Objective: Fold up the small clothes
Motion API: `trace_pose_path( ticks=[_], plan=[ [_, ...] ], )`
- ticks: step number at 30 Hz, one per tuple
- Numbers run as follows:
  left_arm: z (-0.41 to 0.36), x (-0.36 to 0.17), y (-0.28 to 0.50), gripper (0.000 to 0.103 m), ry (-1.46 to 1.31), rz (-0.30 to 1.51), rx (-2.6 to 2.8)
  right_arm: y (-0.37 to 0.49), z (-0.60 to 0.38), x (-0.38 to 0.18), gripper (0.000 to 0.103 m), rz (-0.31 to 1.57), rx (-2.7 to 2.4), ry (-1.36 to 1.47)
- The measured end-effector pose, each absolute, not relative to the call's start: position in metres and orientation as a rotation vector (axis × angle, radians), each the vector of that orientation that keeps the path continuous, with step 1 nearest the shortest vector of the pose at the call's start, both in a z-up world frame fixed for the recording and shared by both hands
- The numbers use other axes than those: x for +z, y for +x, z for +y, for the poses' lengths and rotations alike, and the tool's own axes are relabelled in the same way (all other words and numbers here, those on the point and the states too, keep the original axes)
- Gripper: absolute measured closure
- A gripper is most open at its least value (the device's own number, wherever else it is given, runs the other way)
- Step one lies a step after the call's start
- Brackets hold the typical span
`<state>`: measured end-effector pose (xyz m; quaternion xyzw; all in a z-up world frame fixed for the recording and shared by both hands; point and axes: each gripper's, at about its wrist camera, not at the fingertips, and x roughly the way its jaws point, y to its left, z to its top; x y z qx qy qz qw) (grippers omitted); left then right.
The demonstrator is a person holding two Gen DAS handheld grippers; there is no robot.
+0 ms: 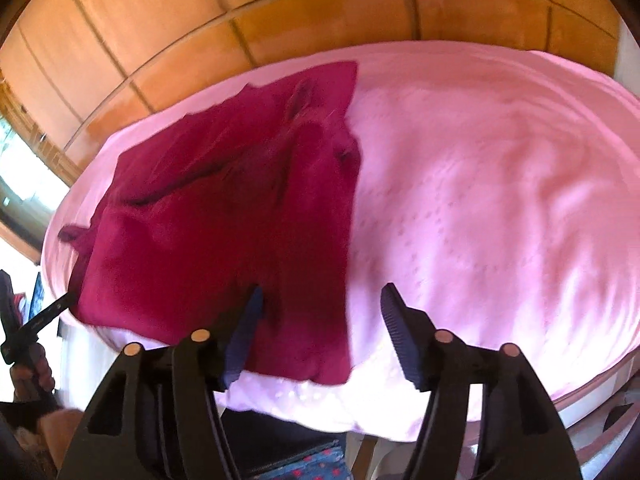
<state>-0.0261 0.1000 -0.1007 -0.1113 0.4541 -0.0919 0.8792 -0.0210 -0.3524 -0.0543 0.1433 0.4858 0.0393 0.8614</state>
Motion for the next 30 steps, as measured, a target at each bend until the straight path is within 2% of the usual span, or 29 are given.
trace_pose_path(
  ticks=[6, 8, 9, 11, 12, 18, 23, 30],
  plan=[
    [0.105, -0.089, -0.014, 0.066, -0.217, 0.897, -0.179, -0.018, -0.355, -0.053, 0.021, 0.984, 0.066, 0.307],
    [0.105, -0.083, -0.007, 0.060, -0.219, 0.876, -0.196, -0.018, -0.355, -0.052, 0.016, 0.972, 0.060, 0.300],
    [0.104, -0.081, -0.005, 0.051, -0.220, 0.863, -0.205, -0.019, -0.355, -0.051, 0.013, 0.953, 0.056, 0.294],
    [0.100, -0.077, 0.001, 0.050, -0.211, 0.835, -0.229, -0.022, -0.354, -0.049, 0.003, 0.913, 0.048, 0.273],
    [0.096, -0.077, 0.004, 0.050, -0.193, 0.833, -0.245, -0.023, -0.354, -0.050, 0.002, 0.905, 0.050, 0.262],
    [0.065, -0.084, 0.026, 0.050, -0.048, 0.850, -0.290, -0.019, -0.377, -0.090, 0.002, 0.980, 0.062, 0.404],
    [0.057, -0.090, 0.037, 0.050, -0.034, 0.866, -0.322, -0.030, -0.388, -0.095, 0.002, 0.902, 0.101, 0.480],
    [0.067, -0.095, 0.049, 0.050, -0.102, 0.867, -0.318, -0.028, -0.395, -0.083, 0.005, 0.980, 0.117, 0.476]
  ],
)
